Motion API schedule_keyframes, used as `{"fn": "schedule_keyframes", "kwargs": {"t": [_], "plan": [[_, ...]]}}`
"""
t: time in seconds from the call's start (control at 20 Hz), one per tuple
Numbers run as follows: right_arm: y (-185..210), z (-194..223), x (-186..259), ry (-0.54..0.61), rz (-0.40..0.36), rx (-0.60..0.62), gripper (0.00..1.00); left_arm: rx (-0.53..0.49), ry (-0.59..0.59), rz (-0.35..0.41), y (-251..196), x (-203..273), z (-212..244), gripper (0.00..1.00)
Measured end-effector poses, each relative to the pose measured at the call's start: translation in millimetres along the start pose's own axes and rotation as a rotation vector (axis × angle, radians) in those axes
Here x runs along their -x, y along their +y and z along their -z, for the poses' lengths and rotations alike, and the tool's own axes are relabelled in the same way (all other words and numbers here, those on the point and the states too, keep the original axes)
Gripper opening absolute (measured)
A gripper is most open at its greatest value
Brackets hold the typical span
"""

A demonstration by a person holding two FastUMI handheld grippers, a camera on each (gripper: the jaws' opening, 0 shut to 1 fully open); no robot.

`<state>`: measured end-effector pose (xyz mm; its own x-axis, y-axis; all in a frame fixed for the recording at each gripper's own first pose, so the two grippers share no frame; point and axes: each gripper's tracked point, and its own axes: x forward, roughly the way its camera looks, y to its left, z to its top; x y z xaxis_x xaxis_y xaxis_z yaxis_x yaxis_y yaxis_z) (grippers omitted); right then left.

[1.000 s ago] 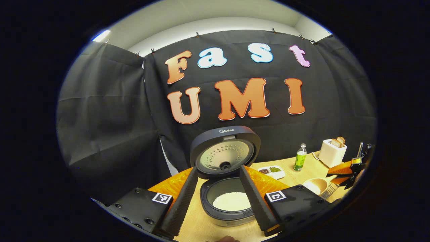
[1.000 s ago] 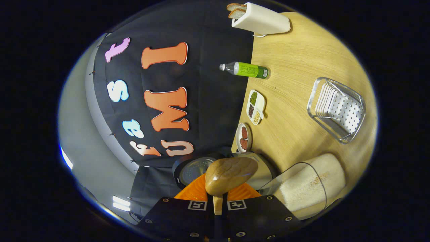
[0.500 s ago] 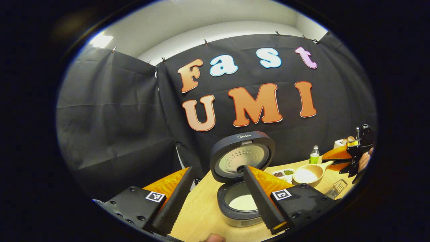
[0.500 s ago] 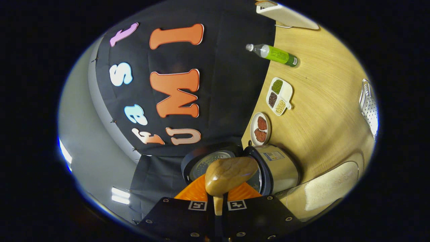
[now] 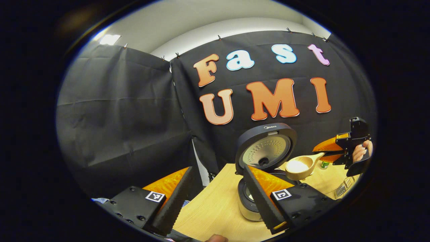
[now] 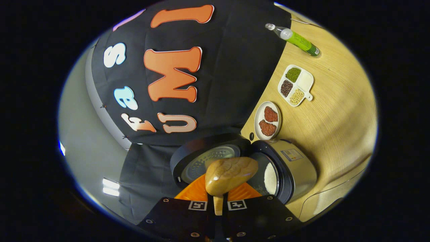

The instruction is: Close the left gripper, press the button to open the rice cooker; take a wooden spoon from the chopstick holder with the right hand, scoop a spoonful of rice and pour it into the rice cooker, then put the wooden spoon back into the chopstick holder.

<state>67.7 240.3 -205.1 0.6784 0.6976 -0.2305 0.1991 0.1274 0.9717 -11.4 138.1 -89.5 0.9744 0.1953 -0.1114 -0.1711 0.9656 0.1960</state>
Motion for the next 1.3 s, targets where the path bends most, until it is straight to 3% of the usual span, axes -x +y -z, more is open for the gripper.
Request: {"fn": "schedule_keyframes", "kwargs": {"t": [0.25, 0.45, 0.5, 0.55, 0.6, 1.0, 1.05, 1.1, 1.25, 1.3], "plan": [[-4, 2, -36, 0.008, 0.084, 0.117, 0.08, 0.000, 0.009, -0.026, 10, 7, 3, 0.93], [-9, 4, -55, -0.010, 0.177, 0.292, 0.08, 0.003, 0.019, -0.037, 19, 8, 9, 0.93], [-11, 5, -59, -0.008, 0.202, 0.332, 0.08, 0.007, 0.030, -0.040, 21, 7, 12, 1.00], [-13, 7, -61, -0.003, 0.224, 0.368, 0.08, 0.011, 0.038, -0.042, 23, 7, 15, 1.00], [-11, 10, -64, -0.001, 0.236, 0.403, 0.08, 0.014, 0.040, -0.045, 25, 6, 15, 0.93], [2, 25, -80, -0.001, 0.291, 0.718, 0.08, 0.011, 0.041, -0.035, 24, 9, 20, 0.93], [4, 26, -81, -0.001, 0.292, 0.740, 0.08, 0.018, 0.051, -0.034, 25, 8, 22, 0.93], [7, 26, -82, -0.004, 0.287, 0.752, 0.08, 0.022, 0.059, -0.037, 28, 8, 26, 1.00], [8, 26, -83, -0.009, 0.289, 0.767, 0.08, 0.025, 0.059, -0.046, 34, 7, 26, 1.00], [8, 27, -84, -0.012, 0.293, 0.767, 0.08, 0.027, 0.061, -0.045, 34, 7, 28, 0.93]]}}
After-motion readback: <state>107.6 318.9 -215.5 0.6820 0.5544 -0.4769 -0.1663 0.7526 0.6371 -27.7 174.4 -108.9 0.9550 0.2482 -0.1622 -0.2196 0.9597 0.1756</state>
